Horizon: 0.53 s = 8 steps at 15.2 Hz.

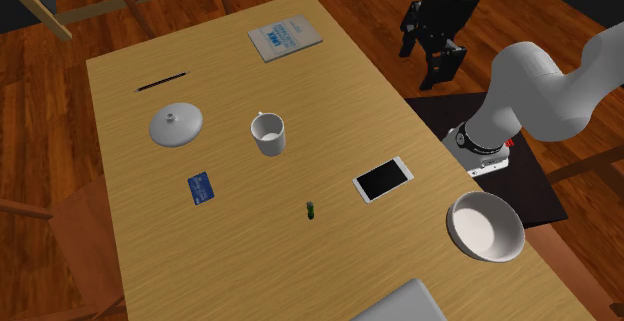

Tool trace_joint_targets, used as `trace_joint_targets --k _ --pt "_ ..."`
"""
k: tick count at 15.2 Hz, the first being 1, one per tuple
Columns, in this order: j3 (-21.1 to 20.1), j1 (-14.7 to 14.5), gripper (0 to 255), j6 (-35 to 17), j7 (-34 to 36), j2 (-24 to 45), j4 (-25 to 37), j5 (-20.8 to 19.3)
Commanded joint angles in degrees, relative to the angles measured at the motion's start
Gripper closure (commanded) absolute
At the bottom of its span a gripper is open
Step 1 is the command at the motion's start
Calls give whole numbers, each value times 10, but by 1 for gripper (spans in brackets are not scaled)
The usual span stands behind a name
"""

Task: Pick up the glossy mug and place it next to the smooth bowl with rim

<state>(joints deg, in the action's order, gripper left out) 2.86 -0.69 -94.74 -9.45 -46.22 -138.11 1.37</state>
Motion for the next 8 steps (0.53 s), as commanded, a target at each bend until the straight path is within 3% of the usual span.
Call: trace_joint_targets --k 1,8 --pt "0 0 0 0 0 0 0 0" --pt "-18 -1 0 -140 22 123 0 -2"
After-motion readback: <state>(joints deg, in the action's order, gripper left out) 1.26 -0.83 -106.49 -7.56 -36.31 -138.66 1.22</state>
